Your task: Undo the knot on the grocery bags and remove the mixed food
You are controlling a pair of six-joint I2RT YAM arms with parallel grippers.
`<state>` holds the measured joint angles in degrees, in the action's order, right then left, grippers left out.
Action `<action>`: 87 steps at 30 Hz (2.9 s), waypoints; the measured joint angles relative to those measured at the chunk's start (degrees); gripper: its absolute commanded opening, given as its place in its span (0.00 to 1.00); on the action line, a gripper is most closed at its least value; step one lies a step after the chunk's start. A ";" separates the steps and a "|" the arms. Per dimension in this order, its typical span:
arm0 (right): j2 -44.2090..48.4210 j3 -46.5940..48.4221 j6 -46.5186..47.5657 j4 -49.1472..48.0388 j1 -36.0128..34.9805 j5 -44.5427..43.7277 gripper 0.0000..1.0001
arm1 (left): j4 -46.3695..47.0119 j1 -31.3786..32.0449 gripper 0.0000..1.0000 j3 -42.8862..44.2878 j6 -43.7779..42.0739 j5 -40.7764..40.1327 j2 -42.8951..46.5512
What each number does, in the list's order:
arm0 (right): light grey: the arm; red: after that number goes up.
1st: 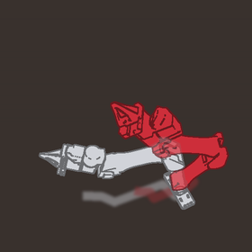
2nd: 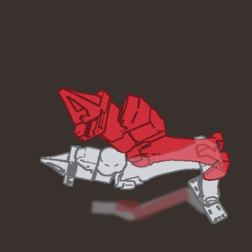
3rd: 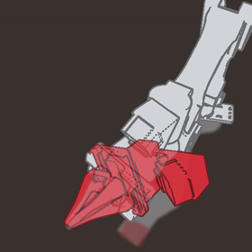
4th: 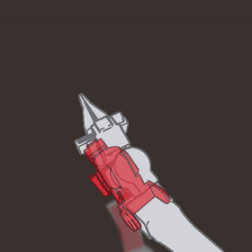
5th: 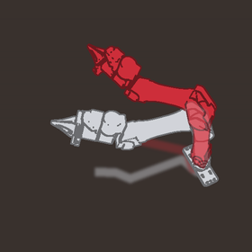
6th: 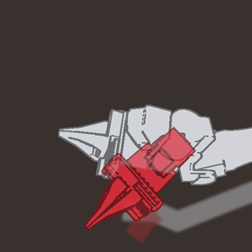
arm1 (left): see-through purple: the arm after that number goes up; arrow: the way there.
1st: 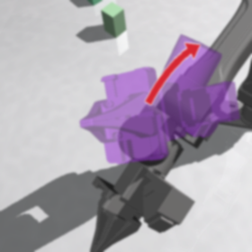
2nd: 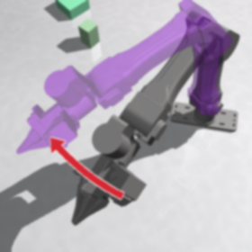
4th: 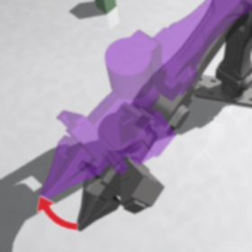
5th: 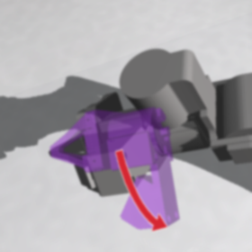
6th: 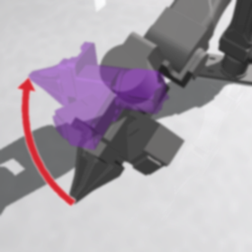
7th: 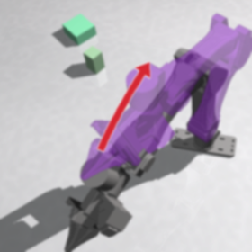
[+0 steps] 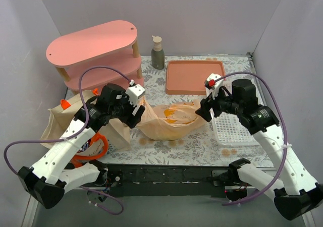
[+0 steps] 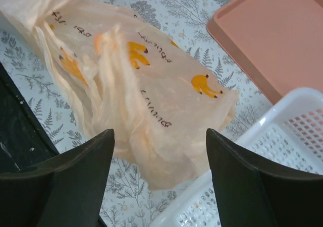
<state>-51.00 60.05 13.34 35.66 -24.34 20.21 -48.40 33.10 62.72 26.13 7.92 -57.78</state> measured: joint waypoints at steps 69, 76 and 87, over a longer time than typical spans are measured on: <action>-15.69 13.53 -14.34 5.86 -3.45 -4.09 0.01 | 2.01 -1.11 0.98 15.15 -25.55 17.64 12.70; -14.73 10.64 -14.34 4.81 -3.30 -0.26 0.01 | 3.48 -1.05 0.98 20.83 -15.61 16.46 8.61; -16.61 15.61 -17.31 2.60 2.49 0.04 0.01 | 4.98 2.78 0.98 40.24 -0.39 18.80 -34.10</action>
<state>-67.61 75.66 -3.97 38.26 -21.85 20.25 -43.42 35.88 102.96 25.74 26.72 -91.88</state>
